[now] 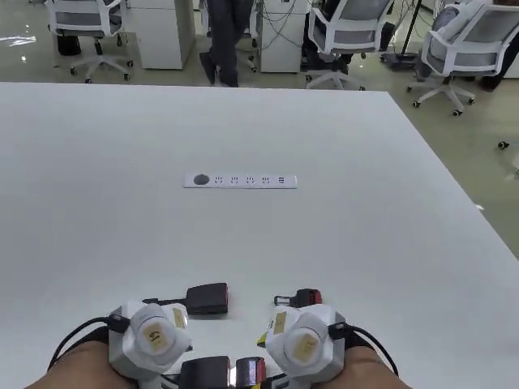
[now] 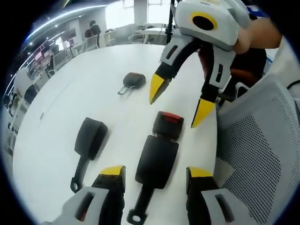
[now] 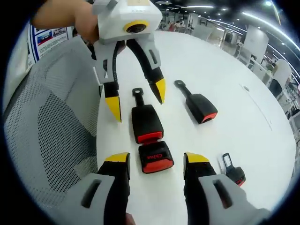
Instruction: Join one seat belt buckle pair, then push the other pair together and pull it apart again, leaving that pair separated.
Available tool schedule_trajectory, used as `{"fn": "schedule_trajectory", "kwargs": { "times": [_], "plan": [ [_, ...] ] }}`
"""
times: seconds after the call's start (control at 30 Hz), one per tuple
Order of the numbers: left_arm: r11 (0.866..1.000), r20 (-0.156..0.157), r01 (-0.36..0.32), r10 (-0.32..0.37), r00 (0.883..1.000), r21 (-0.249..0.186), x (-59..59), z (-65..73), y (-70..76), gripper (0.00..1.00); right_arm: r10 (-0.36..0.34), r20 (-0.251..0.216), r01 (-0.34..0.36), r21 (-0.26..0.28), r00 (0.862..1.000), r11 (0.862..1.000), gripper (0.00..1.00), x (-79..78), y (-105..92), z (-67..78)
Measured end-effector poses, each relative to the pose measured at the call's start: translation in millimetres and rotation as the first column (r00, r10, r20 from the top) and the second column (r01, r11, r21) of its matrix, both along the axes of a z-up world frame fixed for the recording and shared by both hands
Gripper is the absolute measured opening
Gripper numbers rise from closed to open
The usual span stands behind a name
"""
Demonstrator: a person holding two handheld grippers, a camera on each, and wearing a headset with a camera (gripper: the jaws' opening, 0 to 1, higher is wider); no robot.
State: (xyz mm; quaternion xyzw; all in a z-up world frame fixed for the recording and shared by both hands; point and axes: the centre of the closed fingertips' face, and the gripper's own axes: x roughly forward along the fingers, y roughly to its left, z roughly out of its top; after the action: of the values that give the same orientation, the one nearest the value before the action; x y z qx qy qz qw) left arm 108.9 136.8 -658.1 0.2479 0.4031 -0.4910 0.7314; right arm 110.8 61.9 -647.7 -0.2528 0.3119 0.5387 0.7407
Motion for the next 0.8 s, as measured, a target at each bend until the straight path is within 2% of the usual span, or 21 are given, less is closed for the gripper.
{"fn": "schedule_trajectory", "kwargs": {
  "times": [0.03, 0.1, 0.17, 0.2, 0.3, 0.37, 0.47, 0.53, 0.6, 0.63, 0.8],
  "plan": [
    [1.0, 0.001, -0.004, 0.004, 1.0, -0.003, -0.1, 1.1, 0.1, 0.56, -0.02, -0.009, 0.02, 0.005, 1.0, 1.0, 0.46, -2.9, -4.6, 3.0],
    [0.999, 0.017, -0.031, 0.032, 0.999, -0.023, 0.0, 11.2, -0.4, 0.61, -0.039, 0.01, 0.039, 0.007, 0.999, 0.999, 0.49, -2.0, -11.4, 3.5],
    [0.995, 0.033, -0.087, 0.089, 0.996, -0.041, 2.9, 16.9, 2.0, 0.68, -0.062, 0.015, 0.062, 0.002, 0.998, 0.998, 0.56, -5.3, -18.4, 4.8],
    [0.992, 0.038, -0.116, 0.118, 0.992, -0.044, 4.7, 12.6, 7.3, 0.71, -0.071, 0.018, 0.071, -0.002, 0.997, 0.997, 0.6, -6.4, -21.4, 5.0],
    [0.984, 0.025, -0.175, 0.176, 0.984, -0.044, 3.5, 11.8, 15.8, 0.76, -0.083, 0.043, 0.083, -0.001, 0.996, 0.997, 0.64, -9.6, -29.0, 6.5],
    [0.98, 0.02, -0.191, 0.193, 0.981, -0.057, 6.2, 10.8, 24.6, 0.8, -0.113, 0.044, 0.113, 0.004, 0.993, 0.994, 0.67, -8.9, -34.7, 6.3],
    [0.979, 0.018, -0.197, 0.198, 0.98, -0.058, -0.5, 12.7, 28.7, 0.88, -0.168, 0.042, 0.167, 0.016, 0.985, 0.986, 0.75, -8.2, -44.6, 9.1],
    [0.969, 0.027, -0.24, 0.242, 0.97, -0.059, 2.6, 14.0, 40.1, 0.94, -0.172, 0.051, 0.173, -0.017, 0.984, 0.985, 0.75, -8.8, -53.4, 6.6],
    [0.958, 0.013, -0.277, 0.279, 0.96, -0.072, 5.8, 13.9, 53.5, 0.95, -0.188, 0.067, 0.19, -0.029, 0.98, 0.981, 0.77, -5.1, -61.5, 6.9],
    [0.956, 0.02, -0.285, 0.287, 0.958, -0.074, 6.8, 14.2, 57.1, 0.96, -0.191, 0.069, 0.194, -0.026, 0.979, 0.981, 0.8, -5.1, -62.8, 8.4],
    [0.953, 0.037, -0.293, 0.296, 0.954, -0.071, 2.2, 11.0, 70.6, 1.0, -0.216, 0.059, 0.217, -0.018, 0.975, 0.976, 0.84, -3.9, -73.1, 13.6]
  ]
}}
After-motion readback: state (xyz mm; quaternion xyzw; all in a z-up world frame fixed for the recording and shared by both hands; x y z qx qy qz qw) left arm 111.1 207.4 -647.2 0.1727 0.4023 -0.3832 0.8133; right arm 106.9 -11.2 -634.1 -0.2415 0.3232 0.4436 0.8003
